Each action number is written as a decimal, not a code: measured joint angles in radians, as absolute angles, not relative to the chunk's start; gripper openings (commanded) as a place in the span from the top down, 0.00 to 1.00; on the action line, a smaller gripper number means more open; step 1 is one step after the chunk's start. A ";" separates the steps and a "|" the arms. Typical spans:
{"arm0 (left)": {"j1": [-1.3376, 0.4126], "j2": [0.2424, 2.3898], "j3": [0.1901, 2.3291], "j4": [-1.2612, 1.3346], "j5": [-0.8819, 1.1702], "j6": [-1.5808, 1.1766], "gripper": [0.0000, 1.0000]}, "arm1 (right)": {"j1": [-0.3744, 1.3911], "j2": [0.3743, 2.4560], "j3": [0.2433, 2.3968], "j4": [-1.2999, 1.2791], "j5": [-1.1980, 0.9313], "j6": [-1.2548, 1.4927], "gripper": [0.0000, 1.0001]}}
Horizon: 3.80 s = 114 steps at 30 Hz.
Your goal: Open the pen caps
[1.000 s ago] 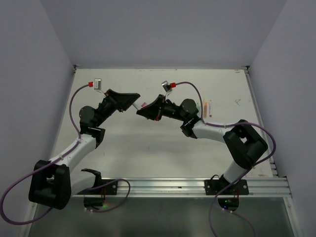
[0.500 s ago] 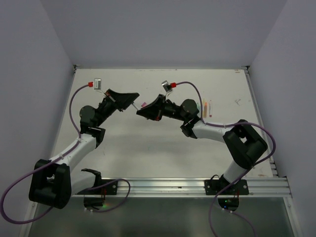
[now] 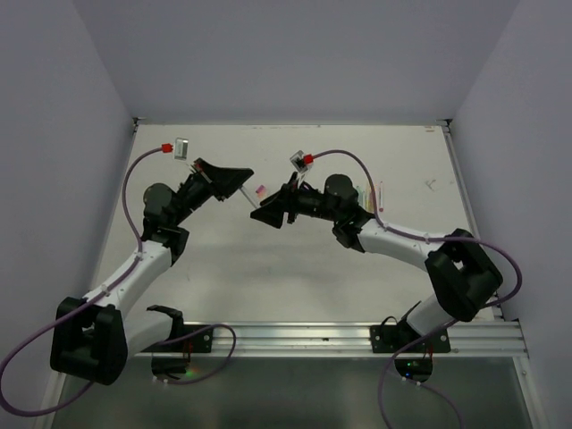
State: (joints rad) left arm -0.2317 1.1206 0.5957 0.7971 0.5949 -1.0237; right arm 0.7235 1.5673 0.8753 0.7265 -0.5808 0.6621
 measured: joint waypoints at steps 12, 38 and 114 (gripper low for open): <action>-0.273 1.097 0.619 0.634 0.518 -0.947 1.00 | 0.848 1.433 1.002 0.305 -0.233 0.305 0.23; -0.326 1.097 0.661 0.548 0.426 -0.894 1.00 | 0.982 1.535 1.171 0.104 0.094 0.088 0.92; -0.374 1.708 1.296 0.113 0.265 -0.676 1.00 | 0.715 1.483 0.869 0.005 0.425 0.408 1.00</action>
